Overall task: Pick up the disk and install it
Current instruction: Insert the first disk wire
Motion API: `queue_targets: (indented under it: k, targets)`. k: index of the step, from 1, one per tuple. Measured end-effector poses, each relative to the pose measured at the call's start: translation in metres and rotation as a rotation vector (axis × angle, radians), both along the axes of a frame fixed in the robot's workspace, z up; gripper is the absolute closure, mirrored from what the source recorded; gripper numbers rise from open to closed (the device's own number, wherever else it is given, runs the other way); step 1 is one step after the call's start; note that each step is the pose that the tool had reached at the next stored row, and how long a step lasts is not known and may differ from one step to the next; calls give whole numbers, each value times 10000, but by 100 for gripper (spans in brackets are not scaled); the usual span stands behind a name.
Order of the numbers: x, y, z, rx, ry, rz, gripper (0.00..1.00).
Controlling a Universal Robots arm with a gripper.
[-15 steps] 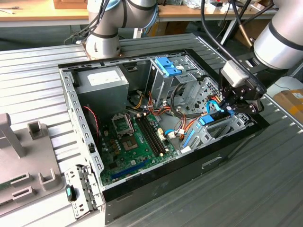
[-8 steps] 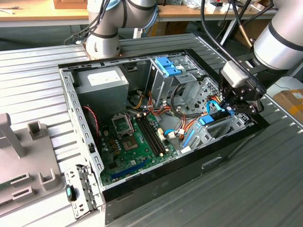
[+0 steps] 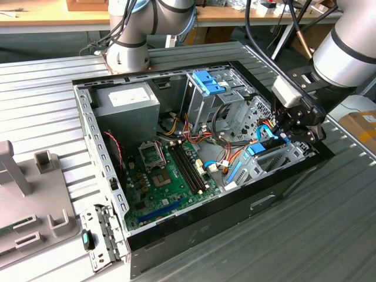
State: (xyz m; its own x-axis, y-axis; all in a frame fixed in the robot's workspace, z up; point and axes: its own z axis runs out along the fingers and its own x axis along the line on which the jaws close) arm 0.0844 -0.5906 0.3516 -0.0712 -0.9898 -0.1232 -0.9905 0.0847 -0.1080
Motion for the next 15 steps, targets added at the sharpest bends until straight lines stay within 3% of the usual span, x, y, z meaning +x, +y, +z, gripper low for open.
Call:
queue_targets:
  k: [15]
  targets:
    - [0,9,-49,5,-5,-189,84]
